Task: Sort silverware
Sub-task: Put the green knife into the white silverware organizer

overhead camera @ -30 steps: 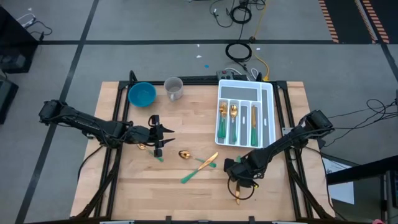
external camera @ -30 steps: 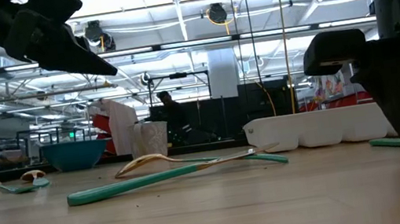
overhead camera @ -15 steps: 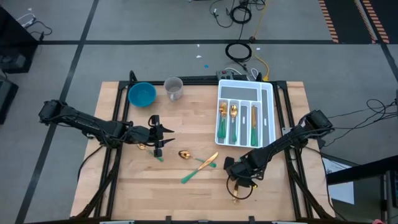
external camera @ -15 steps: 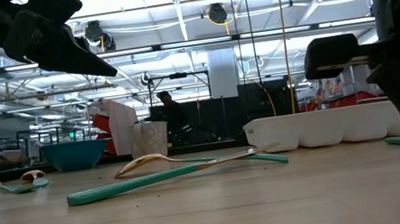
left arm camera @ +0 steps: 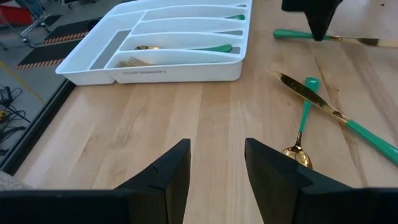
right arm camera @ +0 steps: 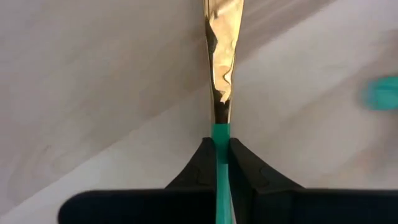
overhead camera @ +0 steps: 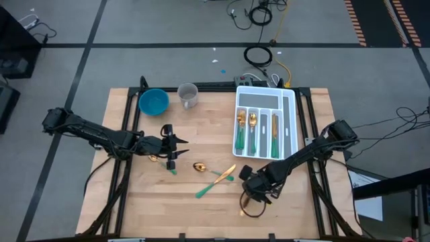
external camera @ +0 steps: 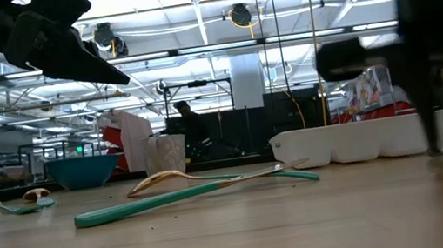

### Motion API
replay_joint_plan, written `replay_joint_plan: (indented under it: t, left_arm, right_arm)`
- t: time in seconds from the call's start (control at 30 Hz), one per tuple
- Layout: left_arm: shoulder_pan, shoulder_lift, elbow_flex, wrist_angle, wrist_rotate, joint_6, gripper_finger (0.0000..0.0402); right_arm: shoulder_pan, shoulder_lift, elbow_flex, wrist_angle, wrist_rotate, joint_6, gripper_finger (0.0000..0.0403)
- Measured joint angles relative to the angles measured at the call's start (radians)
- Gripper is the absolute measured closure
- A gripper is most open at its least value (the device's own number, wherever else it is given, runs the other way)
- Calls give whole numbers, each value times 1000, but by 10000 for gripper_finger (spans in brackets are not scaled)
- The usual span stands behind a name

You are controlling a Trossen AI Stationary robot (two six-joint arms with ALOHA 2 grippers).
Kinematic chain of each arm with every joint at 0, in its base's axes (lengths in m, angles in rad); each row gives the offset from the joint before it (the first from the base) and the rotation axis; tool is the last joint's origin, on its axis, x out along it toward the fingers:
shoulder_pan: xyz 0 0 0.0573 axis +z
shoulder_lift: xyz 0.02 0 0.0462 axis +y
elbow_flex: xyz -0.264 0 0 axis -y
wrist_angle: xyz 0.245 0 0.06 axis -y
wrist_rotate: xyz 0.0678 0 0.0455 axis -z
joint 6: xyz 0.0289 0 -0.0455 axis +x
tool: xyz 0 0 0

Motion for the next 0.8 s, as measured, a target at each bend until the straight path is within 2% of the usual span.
replay_joint_plan:
  t: [0.23, 0.47, 0.57, 0.8]
  left_arm:
    - [0, 0, 0, -26, 0, 0, 242]
    - [0, 0, 0, -47, 0, 0, 242]
    - [0, 0, 0, -48, 0, 3, 242]
    - [0, 0, 0, -54, 0, 5, 242]
  right_arm:
    - [2, -26, 77, -64, -20, 93, 403]
    - [-24, -31, 171, -182, 20, 373, 403]
    - [-44, -31, 211, -239, 36, 430, 403]
    - [-97, -64, 257, -258, 191, 578, 403]
